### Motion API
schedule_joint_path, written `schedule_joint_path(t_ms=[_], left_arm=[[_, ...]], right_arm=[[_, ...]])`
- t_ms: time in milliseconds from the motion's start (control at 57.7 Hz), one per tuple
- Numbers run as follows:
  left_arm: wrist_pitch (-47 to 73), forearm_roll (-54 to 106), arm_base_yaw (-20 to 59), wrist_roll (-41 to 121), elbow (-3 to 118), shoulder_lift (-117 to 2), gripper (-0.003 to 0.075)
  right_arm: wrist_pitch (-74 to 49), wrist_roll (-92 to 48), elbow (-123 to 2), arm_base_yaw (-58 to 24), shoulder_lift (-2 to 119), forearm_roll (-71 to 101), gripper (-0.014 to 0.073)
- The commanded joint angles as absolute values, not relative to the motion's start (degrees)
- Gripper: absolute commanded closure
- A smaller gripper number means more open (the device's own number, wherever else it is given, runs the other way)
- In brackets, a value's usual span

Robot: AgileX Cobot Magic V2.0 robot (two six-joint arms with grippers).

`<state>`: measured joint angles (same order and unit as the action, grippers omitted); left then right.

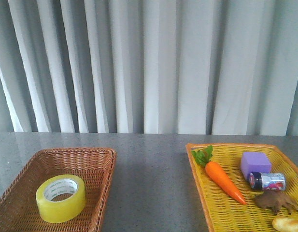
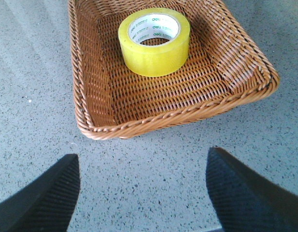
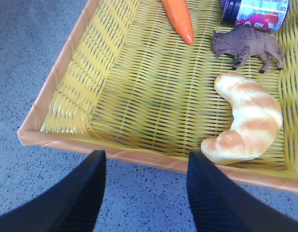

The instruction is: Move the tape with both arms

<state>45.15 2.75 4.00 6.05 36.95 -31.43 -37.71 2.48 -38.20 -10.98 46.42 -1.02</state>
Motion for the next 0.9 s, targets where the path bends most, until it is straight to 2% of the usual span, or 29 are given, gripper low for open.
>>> schedule_joint_path(t_ms=[0, 693, 780, 883], left_arm=[[39.0, 3.4, 4.1, 5.3, 35.5, -27.4, 0.0185], [33.3, 3.3, 4.1, 5.3, 32.5, -24.6, 0.0191], [33.3, 3.3, 4.1, 5.3, 32.5, -24.6, 0.0226], [33.2, 3.3, 4.1, 5.3, 32.5, -24.6, 0.0307]], right_arm=[[-34.4, 2.5, -39.7, -10.6, 46.0, -1.1, 0.0222], [-34.5, 2.5, -39.7, -10.6, 46.0, -1.0, 0.0222], [-34.5, 2.5, -39.7, -10.6, 46.0, -1.0, 0.0222], [-34.2, 2.5, -39.7, -10.6, 46.0, -1.0, 0.0260]])
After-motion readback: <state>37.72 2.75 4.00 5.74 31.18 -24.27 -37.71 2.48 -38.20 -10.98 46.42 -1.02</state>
